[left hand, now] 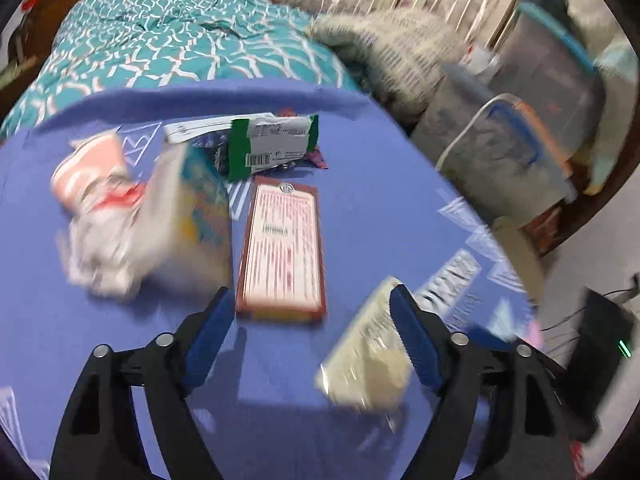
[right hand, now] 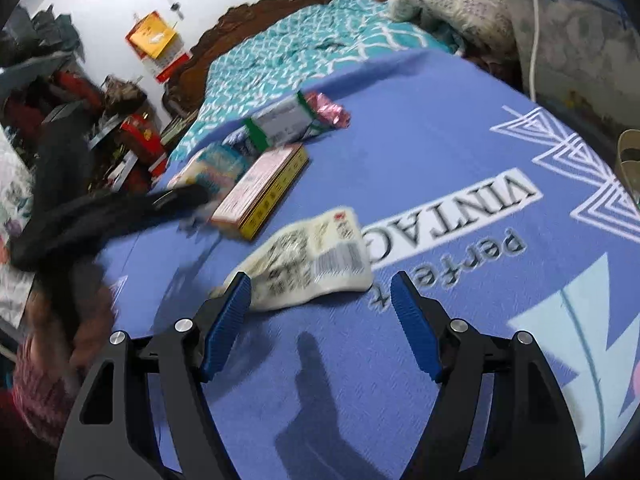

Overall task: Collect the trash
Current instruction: 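Grasp the brown box with the left tool while the right grasps a snack wrapper, then carry box and wrapper to the wastebasket and release both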

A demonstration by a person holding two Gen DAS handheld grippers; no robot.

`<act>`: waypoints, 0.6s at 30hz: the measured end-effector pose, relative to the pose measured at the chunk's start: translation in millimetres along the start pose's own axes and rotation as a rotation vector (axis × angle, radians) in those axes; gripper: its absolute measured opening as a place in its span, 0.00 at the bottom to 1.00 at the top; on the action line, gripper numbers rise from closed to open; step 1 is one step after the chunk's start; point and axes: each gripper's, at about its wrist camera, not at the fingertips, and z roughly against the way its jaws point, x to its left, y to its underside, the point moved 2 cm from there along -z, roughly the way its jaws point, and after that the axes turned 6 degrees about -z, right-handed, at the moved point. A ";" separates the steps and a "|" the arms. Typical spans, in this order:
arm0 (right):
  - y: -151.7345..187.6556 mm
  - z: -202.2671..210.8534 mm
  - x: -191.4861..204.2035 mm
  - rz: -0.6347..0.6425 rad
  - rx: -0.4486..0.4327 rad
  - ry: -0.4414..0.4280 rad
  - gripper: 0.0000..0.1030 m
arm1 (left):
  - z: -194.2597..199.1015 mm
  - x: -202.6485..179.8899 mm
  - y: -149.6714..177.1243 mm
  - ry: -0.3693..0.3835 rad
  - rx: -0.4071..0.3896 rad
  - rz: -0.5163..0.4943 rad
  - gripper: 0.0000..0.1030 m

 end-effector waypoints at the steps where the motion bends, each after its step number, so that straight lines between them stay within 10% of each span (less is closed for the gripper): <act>1: 4.2 1.5 2.1 -0.009 0.023 -0.034 0.71 | -9.0 -0.2 -4.2 -0.013 0.024 -0.001 0.74; 6: 25.2 -6.2 -5.9 -0.199 0.179 -0.280 0.63 | -48.9 -0.5 -15.6 -0.090 0.107 -0.018 0.75; 8: 27.1 -12.3 -8.1 -0.212 0.170 -0.260 0.53 | -53.7 1.7 -15.2 -0.119 0.096 -0.007 0.55; 18: -13.2 -36.0 -19.8 -0.281 0.082 -0.207 0.54 | -13.1 -5.3 39.3 -0.017 0.086 -0.026 0.54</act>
